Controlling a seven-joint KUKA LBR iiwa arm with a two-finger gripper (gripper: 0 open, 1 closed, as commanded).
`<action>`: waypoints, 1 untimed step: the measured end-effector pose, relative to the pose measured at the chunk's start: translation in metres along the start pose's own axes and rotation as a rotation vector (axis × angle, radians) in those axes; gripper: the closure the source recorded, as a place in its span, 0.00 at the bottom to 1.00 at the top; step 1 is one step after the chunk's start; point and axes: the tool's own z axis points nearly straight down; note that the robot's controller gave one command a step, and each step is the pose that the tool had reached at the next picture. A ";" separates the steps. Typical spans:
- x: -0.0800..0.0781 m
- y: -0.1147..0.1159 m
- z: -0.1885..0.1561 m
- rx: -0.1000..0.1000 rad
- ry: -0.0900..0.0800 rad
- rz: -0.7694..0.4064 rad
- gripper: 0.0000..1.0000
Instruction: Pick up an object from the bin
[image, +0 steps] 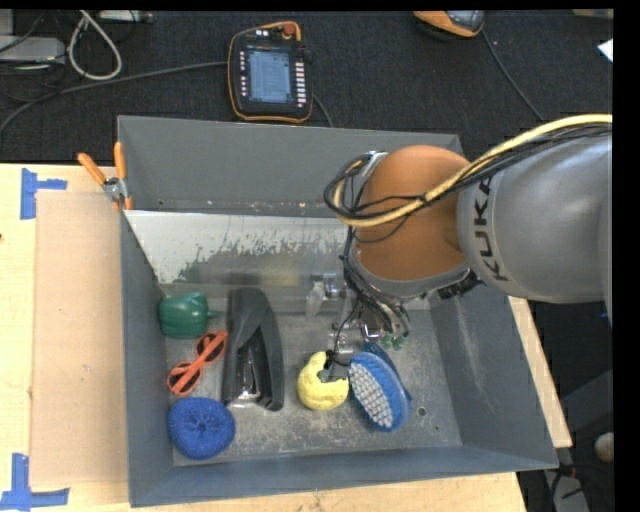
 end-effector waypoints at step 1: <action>0.013 0.013 0.012 0.000 -0.005 0.011 0.00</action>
Offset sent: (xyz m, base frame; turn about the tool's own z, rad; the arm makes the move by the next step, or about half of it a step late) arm 0.0627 0.0427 -0.0039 0.0451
